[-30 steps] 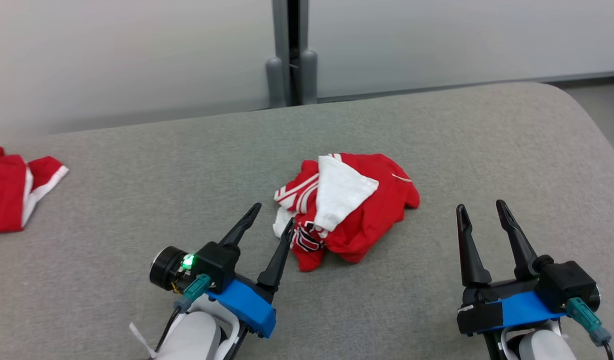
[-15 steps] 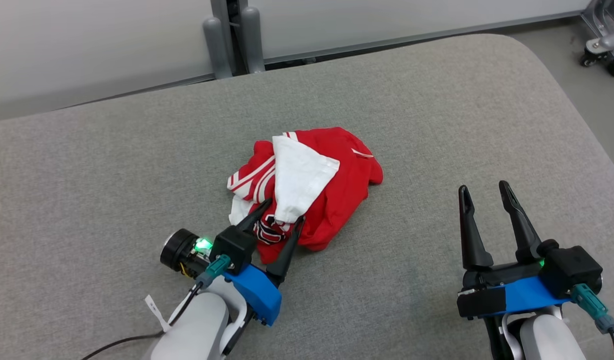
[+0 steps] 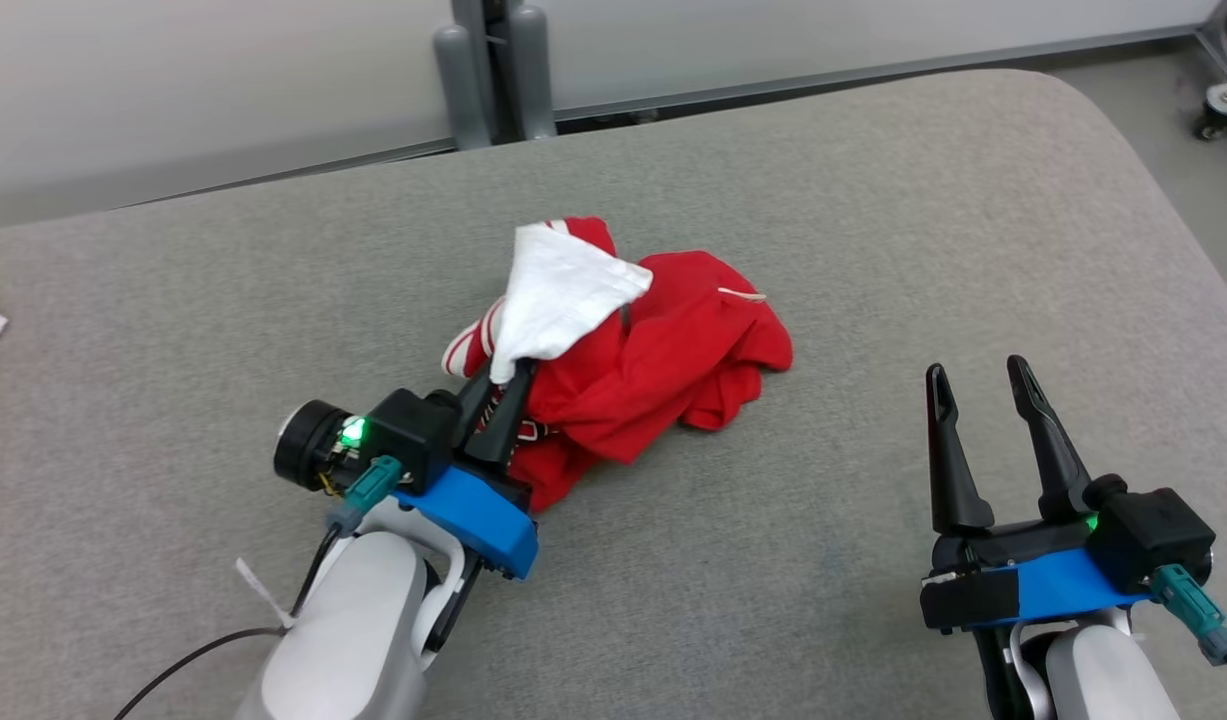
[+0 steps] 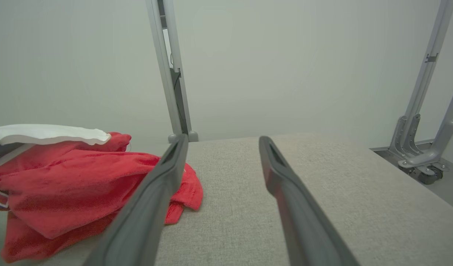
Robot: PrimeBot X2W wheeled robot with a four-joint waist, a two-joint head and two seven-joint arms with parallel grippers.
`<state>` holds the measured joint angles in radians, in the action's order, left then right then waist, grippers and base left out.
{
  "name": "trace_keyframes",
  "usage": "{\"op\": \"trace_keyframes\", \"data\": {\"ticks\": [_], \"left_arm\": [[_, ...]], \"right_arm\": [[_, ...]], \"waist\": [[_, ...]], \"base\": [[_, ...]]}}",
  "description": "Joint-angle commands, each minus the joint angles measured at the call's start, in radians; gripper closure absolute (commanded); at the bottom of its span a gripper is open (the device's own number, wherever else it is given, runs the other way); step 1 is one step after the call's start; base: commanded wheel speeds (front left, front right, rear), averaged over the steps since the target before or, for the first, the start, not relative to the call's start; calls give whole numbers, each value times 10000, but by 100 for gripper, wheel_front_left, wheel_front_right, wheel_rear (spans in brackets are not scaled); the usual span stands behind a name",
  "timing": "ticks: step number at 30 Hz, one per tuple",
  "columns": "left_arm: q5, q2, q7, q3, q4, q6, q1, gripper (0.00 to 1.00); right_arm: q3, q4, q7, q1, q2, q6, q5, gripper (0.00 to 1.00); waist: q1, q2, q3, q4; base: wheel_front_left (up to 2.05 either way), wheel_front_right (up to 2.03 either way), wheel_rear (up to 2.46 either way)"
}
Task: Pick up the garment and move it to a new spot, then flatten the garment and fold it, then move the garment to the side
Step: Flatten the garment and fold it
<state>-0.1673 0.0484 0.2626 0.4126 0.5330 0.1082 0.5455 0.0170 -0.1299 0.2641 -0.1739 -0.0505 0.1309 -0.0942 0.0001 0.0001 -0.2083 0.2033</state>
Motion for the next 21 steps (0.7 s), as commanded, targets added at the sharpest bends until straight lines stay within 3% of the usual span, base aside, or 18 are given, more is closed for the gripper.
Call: {"op": "trace_keyframes", "data": {"ticks": [1,12,21], "left_arm": [[-35,39,34,-82,-81,-43,-154,100],[36,212,34,-1664,-1883,-458,-2216,100],[-161,103,34,-2000,-1902,-359,-4228,100]], "right_arm": [[-10,23,6,76,5,-3,-12,0],[36,-68,7,373,3,-3,20,0],[5,-141,6,510,3,-3,171,0]], "waist": [[-1,-1,109,-195],[-1,-1,611,-1406],[-1,-1,792,-1976]], "base": [[0,0,0],[0,0,0],[0,0,0]]}}
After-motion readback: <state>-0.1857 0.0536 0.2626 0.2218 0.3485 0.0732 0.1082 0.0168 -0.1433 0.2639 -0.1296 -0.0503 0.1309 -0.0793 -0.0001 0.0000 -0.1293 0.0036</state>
